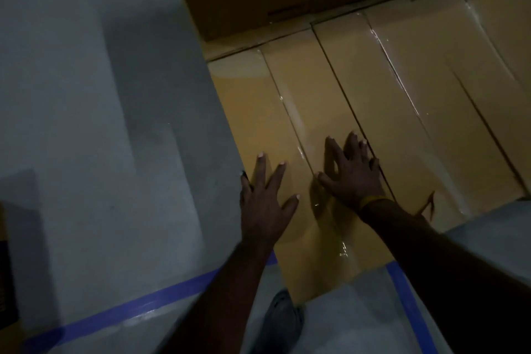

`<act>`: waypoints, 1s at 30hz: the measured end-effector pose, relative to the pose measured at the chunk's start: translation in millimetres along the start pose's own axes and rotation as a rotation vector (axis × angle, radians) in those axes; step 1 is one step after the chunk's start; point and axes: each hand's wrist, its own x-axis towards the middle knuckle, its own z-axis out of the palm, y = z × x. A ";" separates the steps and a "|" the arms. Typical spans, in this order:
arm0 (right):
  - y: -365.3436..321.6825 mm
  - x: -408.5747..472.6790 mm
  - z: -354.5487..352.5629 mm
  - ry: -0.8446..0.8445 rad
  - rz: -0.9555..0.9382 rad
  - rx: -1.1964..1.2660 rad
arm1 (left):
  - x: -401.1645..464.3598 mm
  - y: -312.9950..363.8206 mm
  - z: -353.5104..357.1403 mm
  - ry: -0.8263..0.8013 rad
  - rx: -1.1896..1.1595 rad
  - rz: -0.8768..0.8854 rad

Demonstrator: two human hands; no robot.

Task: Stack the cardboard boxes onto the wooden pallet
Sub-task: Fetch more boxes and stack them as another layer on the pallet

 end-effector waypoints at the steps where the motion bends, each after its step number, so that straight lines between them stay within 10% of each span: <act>1: -9.7 -5.9 1.6 0.003 0.006 0.003 | -3.2 -5.2 -10.0 -0.021 -0.007 0.003; 30: -581.0 -305.4 218.5 0.025 -0.466 -0.039 | -396.0 -534.3 -296.5 0.365 -0.002 -0.436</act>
